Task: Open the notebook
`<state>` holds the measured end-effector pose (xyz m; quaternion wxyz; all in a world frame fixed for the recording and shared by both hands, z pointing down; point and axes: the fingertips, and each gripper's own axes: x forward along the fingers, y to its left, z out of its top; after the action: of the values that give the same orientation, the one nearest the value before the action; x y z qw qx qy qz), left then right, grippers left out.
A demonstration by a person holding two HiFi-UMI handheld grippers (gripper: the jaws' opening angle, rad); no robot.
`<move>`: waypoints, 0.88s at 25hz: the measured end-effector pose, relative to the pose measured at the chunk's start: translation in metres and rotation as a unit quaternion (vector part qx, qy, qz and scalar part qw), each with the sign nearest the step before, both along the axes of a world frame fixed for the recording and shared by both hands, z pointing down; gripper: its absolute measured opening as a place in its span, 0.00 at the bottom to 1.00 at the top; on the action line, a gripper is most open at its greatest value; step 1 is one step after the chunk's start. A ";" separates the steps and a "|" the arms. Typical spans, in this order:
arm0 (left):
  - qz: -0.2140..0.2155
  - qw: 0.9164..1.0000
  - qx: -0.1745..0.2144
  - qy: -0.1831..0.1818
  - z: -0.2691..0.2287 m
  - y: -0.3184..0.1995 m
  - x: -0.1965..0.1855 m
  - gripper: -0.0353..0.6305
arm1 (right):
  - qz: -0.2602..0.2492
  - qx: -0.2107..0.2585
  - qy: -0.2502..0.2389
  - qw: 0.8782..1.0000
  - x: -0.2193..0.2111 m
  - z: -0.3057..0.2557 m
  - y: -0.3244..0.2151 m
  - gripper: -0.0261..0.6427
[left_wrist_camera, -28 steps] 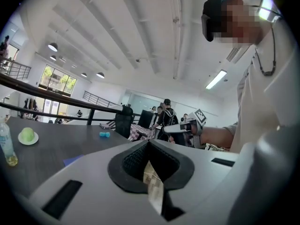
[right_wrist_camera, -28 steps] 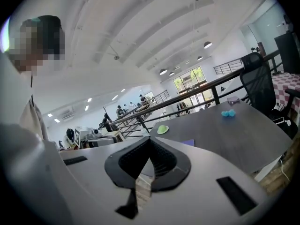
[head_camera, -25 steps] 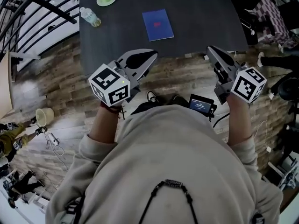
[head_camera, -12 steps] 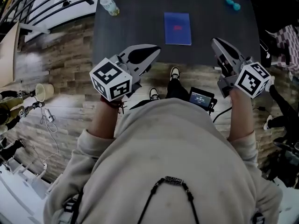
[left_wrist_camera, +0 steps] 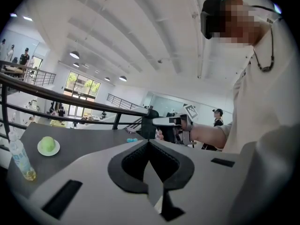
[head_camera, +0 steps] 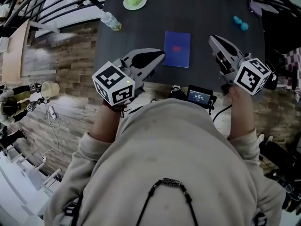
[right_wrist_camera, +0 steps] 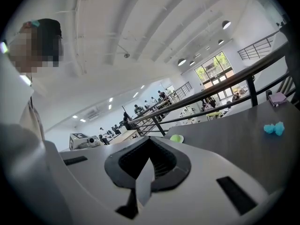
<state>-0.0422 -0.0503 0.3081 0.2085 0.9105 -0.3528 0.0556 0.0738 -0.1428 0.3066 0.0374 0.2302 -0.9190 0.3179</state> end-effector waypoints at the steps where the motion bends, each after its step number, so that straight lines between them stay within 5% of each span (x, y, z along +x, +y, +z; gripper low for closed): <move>1: 0.004 1.000 -0.002 -0.013 0.003 -0.005 0.005 0.06 | 0.000 -0.003 -0.002 1.000 0.003 0.003 -0.008 0.06; 12: 0.008 0.998 -0.034 -0.056 0.000 -0.051 0.093 0.06 | -0.001 -0.057 -0.041 0.998 0.095 0.022 -0.059 0.06; 22: 0.047 0.997 -0.034 -0.059 0.016 -0.077 0.077 0.06 | 0.035 -0.059 -0.047 0.997 0.084 0.037 -0.067 0.06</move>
<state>0.0344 -0.1274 0.3246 0.2152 0.9134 -0.3196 0.1310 0.1583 -0.2102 0.3438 -0.0035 0.2439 -0.8909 0.3830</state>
